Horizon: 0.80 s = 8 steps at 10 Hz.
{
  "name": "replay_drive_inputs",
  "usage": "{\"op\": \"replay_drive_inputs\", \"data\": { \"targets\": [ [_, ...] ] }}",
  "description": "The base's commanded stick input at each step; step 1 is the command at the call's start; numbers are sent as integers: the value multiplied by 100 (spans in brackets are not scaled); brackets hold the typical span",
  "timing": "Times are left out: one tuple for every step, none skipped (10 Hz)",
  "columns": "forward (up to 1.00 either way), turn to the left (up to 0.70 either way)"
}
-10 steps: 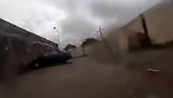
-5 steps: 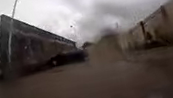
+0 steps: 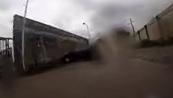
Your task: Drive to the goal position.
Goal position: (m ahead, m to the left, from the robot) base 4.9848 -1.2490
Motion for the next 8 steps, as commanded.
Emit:
{"op": "replay_drive_inputs", "data": {
  "targets": [
    [50, 13],
    [50, 9],
    [50, 3],
    [50, -23],
    [50, -48],
    [50, -48],
    [50, -48],
    [50, -48]
  ]
}}
